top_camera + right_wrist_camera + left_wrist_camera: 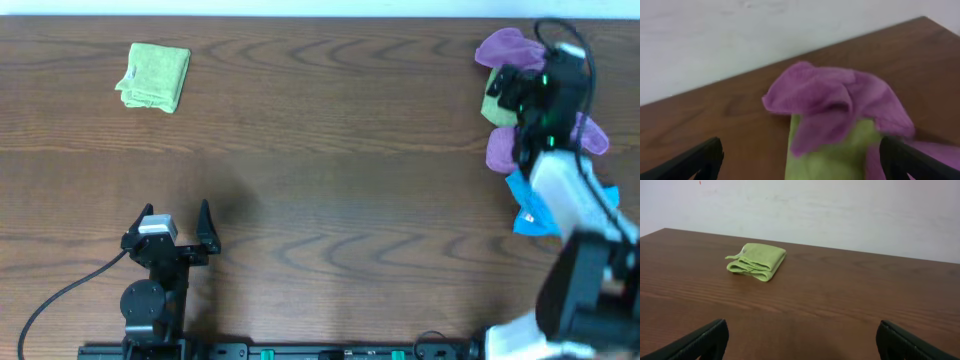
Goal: Fold the cloth
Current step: 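Reach the right gripper to the top purple cloth and grasp it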
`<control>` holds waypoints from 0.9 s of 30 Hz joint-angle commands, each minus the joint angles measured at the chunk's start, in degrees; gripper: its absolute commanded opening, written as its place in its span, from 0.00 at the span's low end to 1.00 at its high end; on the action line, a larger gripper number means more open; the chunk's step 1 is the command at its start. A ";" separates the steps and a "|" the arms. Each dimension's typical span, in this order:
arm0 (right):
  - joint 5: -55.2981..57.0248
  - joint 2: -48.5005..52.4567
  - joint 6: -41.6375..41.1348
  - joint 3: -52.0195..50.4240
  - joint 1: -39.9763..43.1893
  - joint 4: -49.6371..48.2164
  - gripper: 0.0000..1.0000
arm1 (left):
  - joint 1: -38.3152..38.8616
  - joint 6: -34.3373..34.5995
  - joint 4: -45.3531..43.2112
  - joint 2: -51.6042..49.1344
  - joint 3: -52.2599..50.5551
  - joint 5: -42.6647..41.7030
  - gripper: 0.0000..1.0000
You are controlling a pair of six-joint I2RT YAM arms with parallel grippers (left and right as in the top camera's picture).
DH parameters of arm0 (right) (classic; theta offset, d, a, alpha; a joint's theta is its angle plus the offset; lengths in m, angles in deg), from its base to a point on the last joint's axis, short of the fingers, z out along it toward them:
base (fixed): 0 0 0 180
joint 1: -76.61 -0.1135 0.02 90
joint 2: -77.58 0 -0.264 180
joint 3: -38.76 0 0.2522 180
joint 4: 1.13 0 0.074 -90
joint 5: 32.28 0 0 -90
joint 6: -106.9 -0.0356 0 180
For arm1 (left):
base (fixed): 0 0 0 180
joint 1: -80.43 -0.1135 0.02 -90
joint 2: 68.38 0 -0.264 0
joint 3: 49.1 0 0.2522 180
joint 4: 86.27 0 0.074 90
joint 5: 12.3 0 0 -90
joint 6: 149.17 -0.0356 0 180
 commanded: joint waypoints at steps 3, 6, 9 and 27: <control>-0.22 11.13 -0.33 15.80 1.16 8.87 0.99 | -0.39 -0.39 1.42 0.33 -1.92 1.62 0.96; 0.37 14.99 -1.75 19.34 1.20 12.37 0.93 | -0.39 -0.39 1.42 0.33 -1.92 1.62 0.95; 2.19 17.05 -5.88 19.41 1.44 12.50 0.85 | -0.39 -0.39 1.42 0.33 -1.92 1.62 0.95; 3.10 23.28 -6.29 19.41 4.00 11.93 0.84 | -0.39 -0.39 1.42 0.33 -1.92 1.62 0.96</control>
